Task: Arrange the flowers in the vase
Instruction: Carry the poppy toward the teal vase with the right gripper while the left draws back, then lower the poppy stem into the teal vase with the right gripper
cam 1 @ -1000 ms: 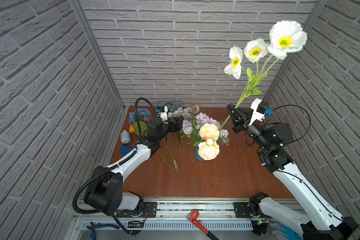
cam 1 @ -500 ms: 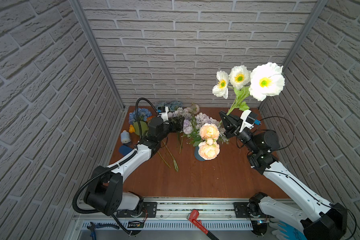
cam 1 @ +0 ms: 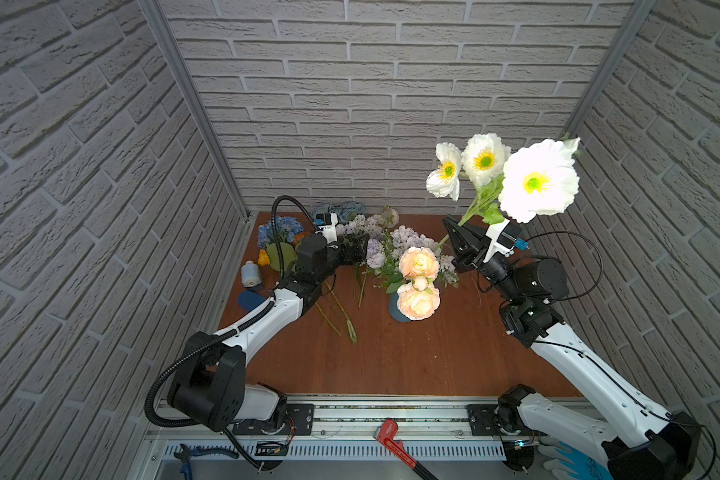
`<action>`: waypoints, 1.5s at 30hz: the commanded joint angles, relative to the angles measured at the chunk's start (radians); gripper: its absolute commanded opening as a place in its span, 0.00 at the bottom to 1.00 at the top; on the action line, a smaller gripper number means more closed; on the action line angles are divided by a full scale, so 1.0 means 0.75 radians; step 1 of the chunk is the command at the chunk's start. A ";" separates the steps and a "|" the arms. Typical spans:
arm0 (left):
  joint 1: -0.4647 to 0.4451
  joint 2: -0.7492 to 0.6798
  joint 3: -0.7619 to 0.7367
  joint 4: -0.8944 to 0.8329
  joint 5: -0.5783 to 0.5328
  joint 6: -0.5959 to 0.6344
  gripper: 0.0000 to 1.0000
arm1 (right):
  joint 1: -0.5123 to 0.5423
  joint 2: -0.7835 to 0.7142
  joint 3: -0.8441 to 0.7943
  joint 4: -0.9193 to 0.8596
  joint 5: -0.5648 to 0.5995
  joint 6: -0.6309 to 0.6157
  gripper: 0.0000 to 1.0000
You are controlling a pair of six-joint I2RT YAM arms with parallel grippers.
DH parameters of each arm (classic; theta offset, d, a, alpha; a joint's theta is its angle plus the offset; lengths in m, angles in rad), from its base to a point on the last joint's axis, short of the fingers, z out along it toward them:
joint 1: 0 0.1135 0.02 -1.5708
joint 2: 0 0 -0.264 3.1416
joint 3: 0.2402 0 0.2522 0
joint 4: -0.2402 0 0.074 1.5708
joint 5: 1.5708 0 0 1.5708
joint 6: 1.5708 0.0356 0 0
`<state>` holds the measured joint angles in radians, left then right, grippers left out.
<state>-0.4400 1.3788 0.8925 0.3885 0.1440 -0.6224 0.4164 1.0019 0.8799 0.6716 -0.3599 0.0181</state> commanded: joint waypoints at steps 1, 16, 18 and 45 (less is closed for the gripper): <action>-0.008 -0.043 0.015 0.057 0.013 0.007 0.98 | 0.009 0.003 -0.050 0.060 0.006 0.060 0.06; -0.014 -0.012 0.038 0.067 0.023 0.000 0.98 | 0.017 -0.030 -0.047 -0.250 0.010 0.058 0.06; -0.014 -0.015 0.038 0.067 0.023 -0.001 0.98 | 0.020 0.007 -0.061 -0.248 0.008 0.063 0.06; -0.019 -0.024 0.037 0.051 0.017 0.006 0.98 | 0.066 -0.023 -0.045 -0.380 0.048 0.157 0.06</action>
<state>-0.4477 1.3712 0.8982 0.3878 0.1509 -0.6224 0.4564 0.9554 0.8215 0.4274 -0.3145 0.1013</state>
